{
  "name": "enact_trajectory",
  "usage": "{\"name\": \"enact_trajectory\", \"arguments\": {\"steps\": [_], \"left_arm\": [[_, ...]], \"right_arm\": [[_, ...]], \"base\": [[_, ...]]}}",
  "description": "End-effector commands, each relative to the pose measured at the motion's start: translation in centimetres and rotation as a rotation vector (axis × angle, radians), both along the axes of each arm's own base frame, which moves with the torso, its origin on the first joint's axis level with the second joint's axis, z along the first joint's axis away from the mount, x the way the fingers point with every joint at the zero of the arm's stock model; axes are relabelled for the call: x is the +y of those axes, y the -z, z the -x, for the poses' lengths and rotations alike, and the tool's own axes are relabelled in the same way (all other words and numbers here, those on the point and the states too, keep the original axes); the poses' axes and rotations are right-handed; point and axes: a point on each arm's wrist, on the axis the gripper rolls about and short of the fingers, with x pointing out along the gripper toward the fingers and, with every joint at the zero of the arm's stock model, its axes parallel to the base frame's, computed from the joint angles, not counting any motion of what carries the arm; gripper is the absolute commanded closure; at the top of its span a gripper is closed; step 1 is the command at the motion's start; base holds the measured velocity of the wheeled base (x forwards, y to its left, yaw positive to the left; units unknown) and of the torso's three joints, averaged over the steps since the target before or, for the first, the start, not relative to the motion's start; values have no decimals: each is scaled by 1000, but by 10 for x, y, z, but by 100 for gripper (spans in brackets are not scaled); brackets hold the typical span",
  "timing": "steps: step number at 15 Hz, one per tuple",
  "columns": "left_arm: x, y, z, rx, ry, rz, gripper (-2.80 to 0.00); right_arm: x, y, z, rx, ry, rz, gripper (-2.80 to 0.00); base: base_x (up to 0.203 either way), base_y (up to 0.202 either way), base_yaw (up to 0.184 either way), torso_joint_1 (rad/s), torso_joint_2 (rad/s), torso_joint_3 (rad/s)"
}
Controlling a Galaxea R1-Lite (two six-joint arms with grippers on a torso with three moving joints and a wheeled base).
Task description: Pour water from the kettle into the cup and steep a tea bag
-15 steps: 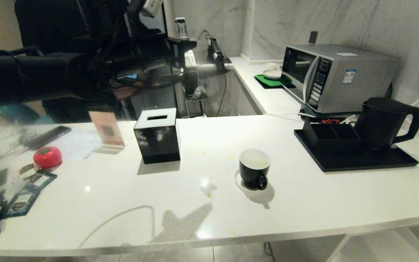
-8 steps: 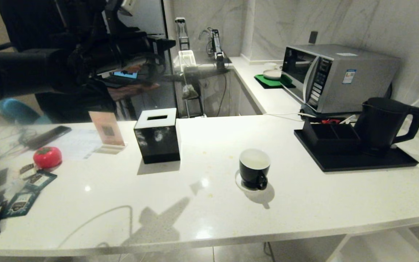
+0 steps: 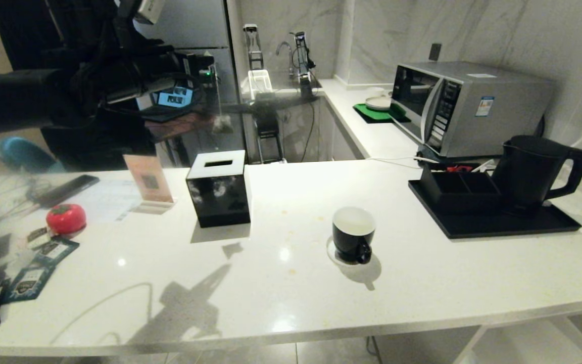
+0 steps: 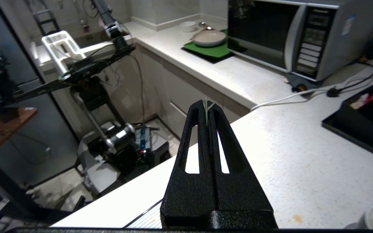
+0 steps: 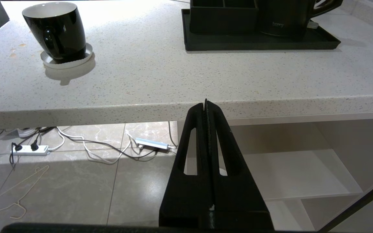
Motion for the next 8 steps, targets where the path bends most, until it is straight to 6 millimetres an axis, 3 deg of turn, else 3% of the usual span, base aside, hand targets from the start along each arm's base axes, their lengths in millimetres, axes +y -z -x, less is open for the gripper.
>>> {"name": "enact_trajectory", "arguments": {"steps": [1, 8], "left_arm": [[9, 6, -6, 14, -21, -3, 0], [28, 34, -11, 91, -65, -30, 0]], "right_arm": [[0, 0, 0, 0, 0, 0, 0], [0, 0, 0, 0, 0, 0, 0]], "base": [[0, 0, 0, 0, 0, 0], [0, 0, 0, 0, 0, 0]]}}
